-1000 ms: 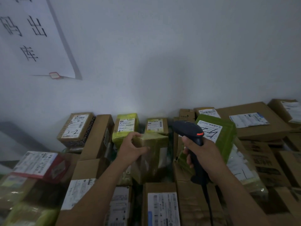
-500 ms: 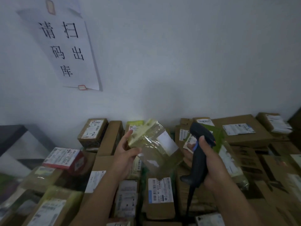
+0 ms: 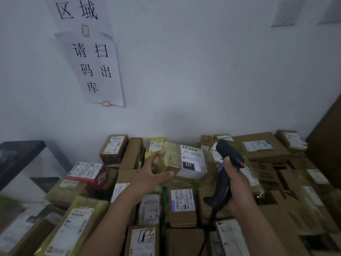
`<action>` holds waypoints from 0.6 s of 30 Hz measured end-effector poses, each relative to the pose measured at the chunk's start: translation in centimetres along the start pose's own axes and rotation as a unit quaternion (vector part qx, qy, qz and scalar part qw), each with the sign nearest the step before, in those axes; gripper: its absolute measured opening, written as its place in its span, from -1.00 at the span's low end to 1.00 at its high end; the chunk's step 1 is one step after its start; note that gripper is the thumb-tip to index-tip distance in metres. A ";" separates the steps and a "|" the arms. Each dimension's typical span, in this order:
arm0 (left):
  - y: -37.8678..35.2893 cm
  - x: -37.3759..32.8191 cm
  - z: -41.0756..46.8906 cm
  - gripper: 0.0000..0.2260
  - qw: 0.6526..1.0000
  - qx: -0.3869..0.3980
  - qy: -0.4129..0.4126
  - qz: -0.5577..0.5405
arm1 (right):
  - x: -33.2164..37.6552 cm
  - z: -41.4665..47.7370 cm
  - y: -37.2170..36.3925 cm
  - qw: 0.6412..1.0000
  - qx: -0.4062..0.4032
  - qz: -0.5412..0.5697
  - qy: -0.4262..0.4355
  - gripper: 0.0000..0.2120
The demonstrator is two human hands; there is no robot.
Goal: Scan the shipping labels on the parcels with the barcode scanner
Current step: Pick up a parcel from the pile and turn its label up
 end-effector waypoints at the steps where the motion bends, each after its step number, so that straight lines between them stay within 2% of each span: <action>1: -0.1 0.3 -0.2 0.01 1.000 -0.003 0.007 0.008 | 0.1 -0.5 -0.1 1.000 0.000 -0.006 0.007 -0.30; 3: -0.1 1.2 -0.3 -0.05 1.000 0.002 0.026 -0.008 | 0.2 -1.3 -0.2 1.000 0.004 -0.014 0.017 -0.33; 6: -0.1 2.5 -1.0 -0.30 0.997 0.036 0.065 -0.024 | 0.3 -2.1 -0.4 0.998 0.019 -0.040 0.038 -0.29; 9: -0.2 2.3 -2.5 -0.16 0.995 0.057 0.075 -0.032 | 0.6 -2.5 -0.5 0.995 0.026 -0.073 0.062 -0.32; 11: 0.1 2.2 -2.9 -0.15 0.995 0.052 0.075 -0.044 | 0.9 -2.6 -0.5 0.993 0.023 -0.091 0.071 -0.52; 13: 0.3 2.2 -3.1 -0.24 0.995 0.045 0.072 -0.042 | 0.9 -2.7 -0.7 0.990 0.029 -0.114 0.072 -0.71; 15: 0.5 2.0 -3.3 -0.29 0.996 0.032 0.070 -0.037 | 0.9 -2.9 -1.1 0.986 0.039 -0.146 0.071 -0.75; 18: 0.7 1.5 -3.4 -0.27 0.998 0.017 0.052 -0.028 | 1.2 -3.4 -1.9 0.977 0.058 -0.190 0.078 -0.74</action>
Point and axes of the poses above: each hand's wrist, its own z-axis towards the middle knuckle, its own y-axis out of the back of the hand, x = y × z, the point moved 10 cm from there along z, towards the middle knuckle, and after that the axes turned 7 degrees about -z, right-handed, at the moved point
